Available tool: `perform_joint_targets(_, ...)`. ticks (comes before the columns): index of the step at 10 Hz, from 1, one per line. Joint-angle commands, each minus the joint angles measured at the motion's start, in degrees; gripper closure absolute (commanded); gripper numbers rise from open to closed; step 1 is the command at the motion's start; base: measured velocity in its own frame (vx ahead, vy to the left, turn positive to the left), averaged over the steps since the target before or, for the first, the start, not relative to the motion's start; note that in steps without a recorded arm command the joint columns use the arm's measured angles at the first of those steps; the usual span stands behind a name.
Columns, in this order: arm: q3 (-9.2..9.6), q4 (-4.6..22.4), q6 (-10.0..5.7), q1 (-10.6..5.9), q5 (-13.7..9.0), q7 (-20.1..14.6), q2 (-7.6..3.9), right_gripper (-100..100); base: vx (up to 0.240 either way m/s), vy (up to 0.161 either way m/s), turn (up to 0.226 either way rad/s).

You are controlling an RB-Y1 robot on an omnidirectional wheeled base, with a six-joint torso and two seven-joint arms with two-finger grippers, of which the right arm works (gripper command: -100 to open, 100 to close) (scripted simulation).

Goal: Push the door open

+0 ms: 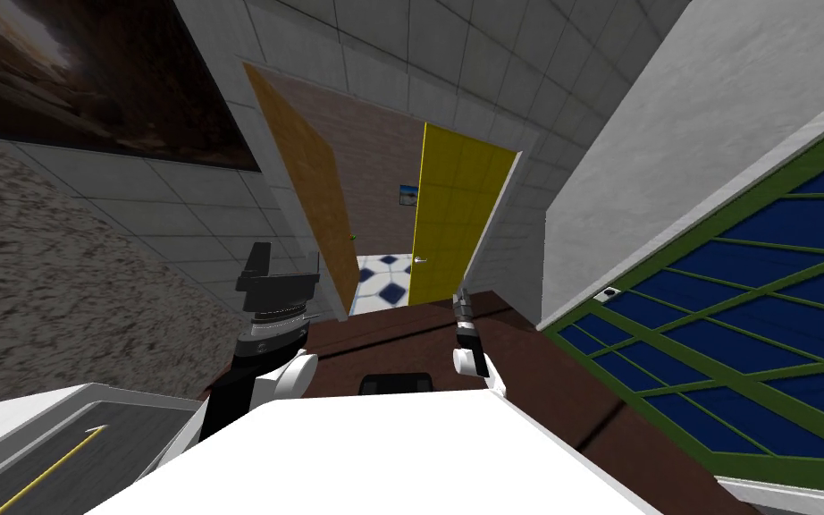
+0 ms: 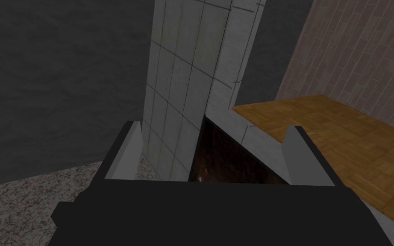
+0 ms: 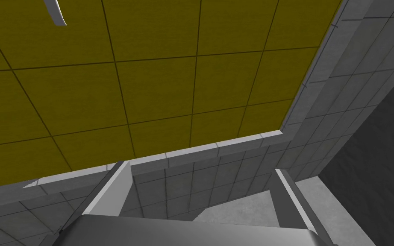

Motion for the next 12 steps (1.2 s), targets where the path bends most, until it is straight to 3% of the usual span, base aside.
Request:
perform_joint_targets(1, -0.25, 2.8, -0.58, -1.17, -0.3, 0.2, -0.19, -100, 0.092, -0.041, 0.130)
perform_joint_targets(3, -0.48, 5.7, -1.00, -2.37, -0.6, 0.6, -0.29, -100, 0.093, -0.027, 0.123)
perform_joint_targets(4, -0.48, 5.7, -1.00, -2.37, -0.6, 0.6, -0.29, -100, 0.059, -0.025, 0.035)
perform_joint_targets(12, -1.42, 17.0, -2.63, -7.09, -1.7, 2.0, -0.59, -100, 0.080, -0.043, 0.119)
